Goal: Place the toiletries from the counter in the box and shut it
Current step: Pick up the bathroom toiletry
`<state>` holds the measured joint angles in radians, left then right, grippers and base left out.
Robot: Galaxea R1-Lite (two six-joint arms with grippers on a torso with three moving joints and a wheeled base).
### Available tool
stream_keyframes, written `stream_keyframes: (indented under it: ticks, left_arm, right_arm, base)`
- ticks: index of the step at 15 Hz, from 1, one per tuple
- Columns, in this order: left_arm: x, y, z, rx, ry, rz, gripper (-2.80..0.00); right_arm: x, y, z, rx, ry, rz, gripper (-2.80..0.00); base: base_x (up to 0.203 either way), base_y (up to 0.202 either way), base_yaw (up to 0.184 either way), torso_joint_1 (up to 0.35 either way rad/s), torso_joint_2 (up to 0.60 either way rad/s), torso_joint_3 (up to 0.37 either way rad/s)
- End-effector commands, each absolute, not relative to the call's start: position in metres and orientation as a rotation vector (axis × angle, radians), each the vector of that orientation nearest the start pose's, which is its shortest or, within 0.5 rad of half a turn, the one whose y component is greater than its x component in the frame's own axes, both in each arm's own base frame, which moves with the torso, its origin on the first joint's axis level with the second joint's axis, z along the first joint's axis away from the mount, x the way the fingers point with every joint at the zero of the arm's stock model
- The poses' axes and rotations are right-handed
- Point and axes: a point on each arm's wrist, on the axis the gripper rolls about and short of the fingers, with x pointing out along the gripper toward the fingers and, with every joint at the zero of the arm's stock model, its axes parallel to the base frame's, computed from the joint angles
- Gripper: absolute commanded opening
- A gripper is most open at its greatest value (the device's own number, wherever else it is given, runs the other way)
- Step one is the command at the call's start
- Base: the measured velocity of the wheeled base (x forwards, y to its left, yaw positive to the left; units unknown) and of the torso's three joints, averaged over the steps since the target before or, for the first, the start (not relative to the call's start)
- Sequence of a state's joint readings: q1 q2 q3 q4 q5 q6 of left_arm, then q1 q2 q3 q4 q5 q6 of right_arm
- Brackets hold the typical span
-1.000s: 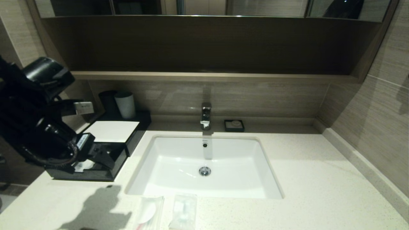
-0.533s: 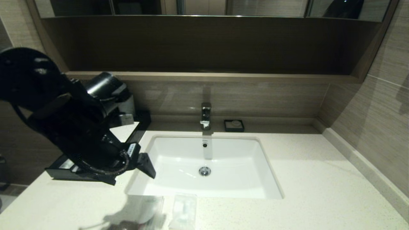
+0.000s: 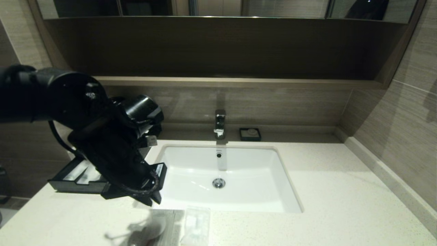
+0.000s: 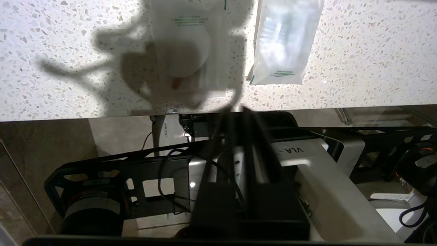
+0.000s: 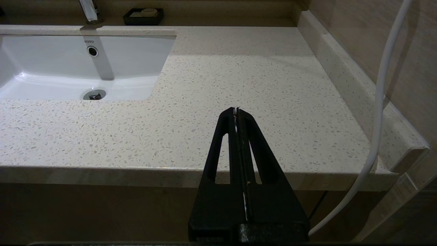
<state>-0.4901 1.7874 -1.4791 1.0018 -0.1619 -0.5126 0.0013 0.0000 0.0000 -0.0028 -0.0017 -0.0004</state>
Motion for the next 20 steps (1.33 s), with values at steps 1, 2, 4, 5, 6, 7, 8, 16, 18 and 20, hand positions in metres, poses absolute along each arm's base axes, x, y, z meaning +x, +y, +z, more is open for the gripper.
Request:
stream_keyframes:
  ticks: [1, 2, 4, 5, 6, 7, 8, 16, 18, 20]
  left_arm:
    - [0.245, -0.141, 0.209, -0.189, 1.432, -0.205, -2.80]
    - [0.245, -0.143, 0.207, -0.185, 1.436, -0.191, -2.80]
    - [0.249, -0.150, 0.200, -0.182, 1.440, -0.137, -2.80]
    - [0.252, -0.153, 0.196, -0.180, 1.448, -0.112, -2.80]
    - [0.253, -0.157, 0.191, -0.175, 1.458, -0.091, -2.80]
    - [0.255, -0.160, 0.187, -0.177, 1.467, -0.067, -2.80]
    - [0.259, -0.162, 0.183, -0.191, 1.473, -0.042, -2.80]
    - [0.269, -0.169, 0.182, -0.301, 1.467, 0.030, -2.80]
    - [0.269, -0.169, 0.183, -0.330, 1.464, 0.047, -2.80]
    - [0.271, -0.170, 0.179, -0.365, 1.477, 0.081, -2.80]
  right_arm:
    - [-0.023, 0.000, 0.075, -0.001, -0.002, 0.000, -2.80]
    - [-0.023, 0.000, 0.075, -0.001, -0.003, 0.000, -2.80]
    - [-0.023, 0.000, 0.075, 0.000, -0.003, 0.000, -2.80]
    - [-0.023, 0.000, 0.076, 0.000, -0.005, 0.000, -2.80]
    - [-0.023, 0.000, 0.075, 0.000, -0.003, 0.000, -2.80]
    - [-0.023, 0.000, 0.075, 0.000, -0.003, 0.001, -2.80]
    - [-0.023, 0.000, 0.075, -0.001, -0.003, 0.000, -2.80]
    - [-0.023, 0.000, 0.075, -0.001, -0.002, 0.000, -2.80]
    - [-0.023, 0.000, 0.075, 0.000, -0.002, 0.000, -2.80]
    - [-0.023, 0.000, 0.075, -0.001, -0.002, 0.000, -2.80]
  base:
    - [0.000, 0.000, 0.000, 0.000, 0.00, 0.000]
    - [0.000, 0.000, 0.000, 0.000, 0.00, 0.000]
    - [0.000, 0.000, 0.000, 0.000, 0.00, 0.000]
    - [0.000, 0.000, 0.000, 0.000, 0.00, 0.000]
    - [0.000, 0.000, 0.000, 0.000, 0.00, 0.000]
    - [0.000, 0.000, 0.000, 0.000, 0.00, 0.000]
    - [0.000, 0.000, 0.000, 0.000, 0.00, 0.000]
    - [0.000, 0.000, 0.000, 0.000, 0.00, 0.000]
    - [0.000, 0.000, 0.000, 0.000, 0.00, 0.000]
    - [0.000, 0.000, 0.000, 0.000, 0.00, 0.000]
